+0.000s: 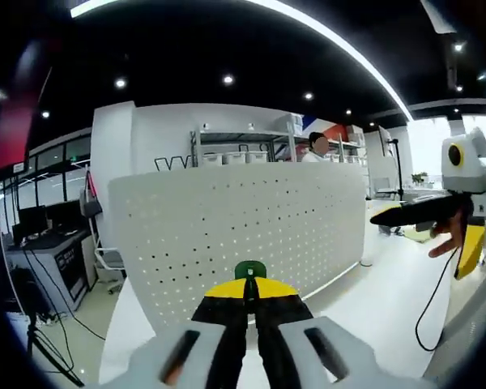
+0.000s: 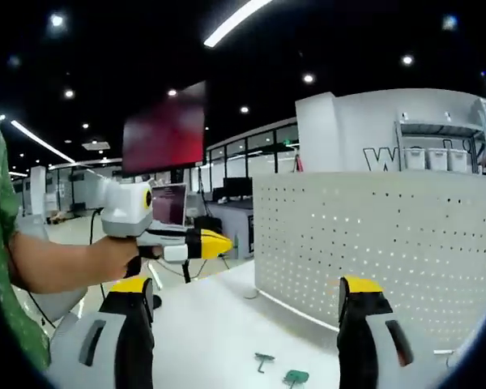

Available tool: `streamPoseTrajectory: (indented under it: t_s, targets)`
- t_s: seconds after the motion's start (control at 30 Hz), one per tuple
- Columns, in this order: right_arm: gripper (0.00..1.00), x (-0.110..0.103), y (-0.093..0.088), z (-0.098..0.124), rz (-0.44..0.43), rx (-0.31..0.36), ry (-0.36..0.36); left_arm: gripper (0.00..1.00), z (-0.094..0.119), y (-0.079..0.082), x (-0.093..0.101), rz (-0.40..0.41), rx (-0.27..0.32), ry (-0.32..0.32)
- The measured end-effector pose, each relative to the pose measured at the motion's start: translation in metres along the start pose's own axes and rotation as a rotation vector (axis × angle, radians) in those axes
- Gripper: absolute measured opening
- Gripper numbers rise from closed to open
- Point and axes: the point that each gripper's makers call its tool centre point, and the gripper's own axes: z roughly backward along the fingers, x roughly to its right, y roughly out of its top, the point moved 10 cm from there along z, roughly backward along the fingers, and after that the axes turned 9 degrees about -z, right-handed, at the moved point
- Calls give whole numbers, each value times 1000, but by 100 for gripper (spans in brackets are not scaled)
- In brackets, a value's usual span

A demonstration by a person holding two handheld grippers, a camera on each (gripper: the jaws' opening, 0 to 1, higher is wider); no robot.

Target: Insert the hook assembly into the mounting plate slot until the hook locks in place.

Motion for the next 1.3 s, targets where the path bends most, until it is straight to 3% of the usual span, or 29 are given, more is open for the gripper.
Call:
streamPoseTrajectory:
  t_s: [0.27,0.6,0.77,0.87,1.3]
  targets:
    - [97,8,5,0,19,5,-13,2,-30,29,-42,15,36,130]
    - [96,20,0,0,-3,-13,-32,2,-69,40,-85,61,27,236]
    - [95,25,-2,-1,-10,-18,-41,2,-84,45,-95,59,23,277]
    - [95,26,-3,-2,-13,-22,-44,2,-90,48,-91,52,25,297]
    - [93,36,-4,1,-28,-18,-56,2,-113,44,-93,31,4,343]
